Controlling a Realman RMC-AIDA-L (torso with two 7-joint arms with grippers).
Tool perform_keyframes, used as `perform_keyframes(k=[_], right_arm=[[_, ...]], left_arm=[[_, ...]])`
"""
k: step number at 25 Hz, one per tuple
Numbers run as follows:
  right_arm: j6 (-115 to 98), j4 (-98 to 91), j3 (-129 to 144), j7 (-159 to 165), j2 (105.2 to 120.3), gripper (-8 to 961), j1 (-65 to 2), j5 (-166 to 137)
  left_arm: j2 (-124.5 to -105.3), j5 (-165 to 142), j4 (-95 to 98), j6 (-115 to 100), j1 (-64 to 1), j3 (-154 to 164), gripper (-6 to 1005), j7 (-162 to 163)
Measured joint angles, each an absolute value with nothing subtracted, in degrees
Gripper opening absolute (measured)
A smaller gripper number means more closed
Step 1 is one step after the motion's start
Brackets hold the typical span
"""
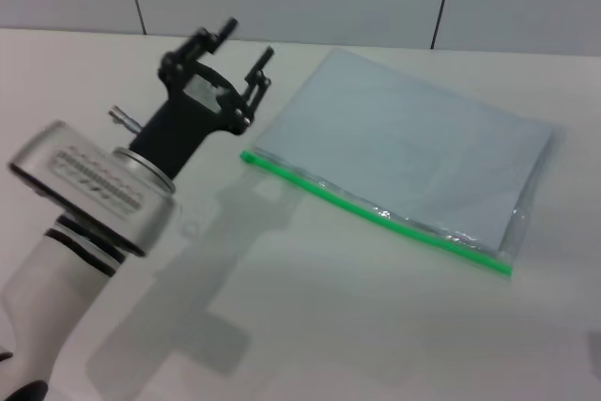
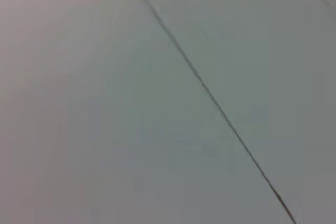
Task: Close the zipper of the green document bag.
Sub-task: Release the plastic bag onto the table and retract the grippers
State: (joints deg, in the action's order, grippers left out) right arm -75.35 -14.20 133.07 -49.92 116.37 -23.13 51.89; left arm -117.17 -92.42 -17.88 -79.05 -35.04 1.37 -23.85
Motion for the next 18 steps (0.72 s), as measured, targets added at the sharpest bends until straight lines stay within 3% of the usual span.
perform_keyframes(k=[3, 10, 16, 18], right_arm=[[-80.96, -14.23, 133.45, -41.22, 116.37, 205, -22.31, 51.83], [-88.87, -13.41, 134.58, -10.56, 116.11, 375, -21.58, 51.02], [-89.18, -12.53, 135.52, -2.41, 116.11, 655, -22.05, 48.29], [-89.19, -12.7, 135.83, -2.43, 116.19, 736, -22.09, 47.86]], left_arm=[[-117.11, -92.18, -16.83, -81.91, -34.48, 0.39, 440, -17.85], [-117.06, -88.15, -14.94, -87.05, -32.91, -0.97, 650, -1.27], [-116.92, -85.39, -12.88, -87.97, -32.35, -0.97, 844, 5.78], [-116.92, -85.22, -12.82, -87.98, -32.32, -0.97, 843, 6.63]])
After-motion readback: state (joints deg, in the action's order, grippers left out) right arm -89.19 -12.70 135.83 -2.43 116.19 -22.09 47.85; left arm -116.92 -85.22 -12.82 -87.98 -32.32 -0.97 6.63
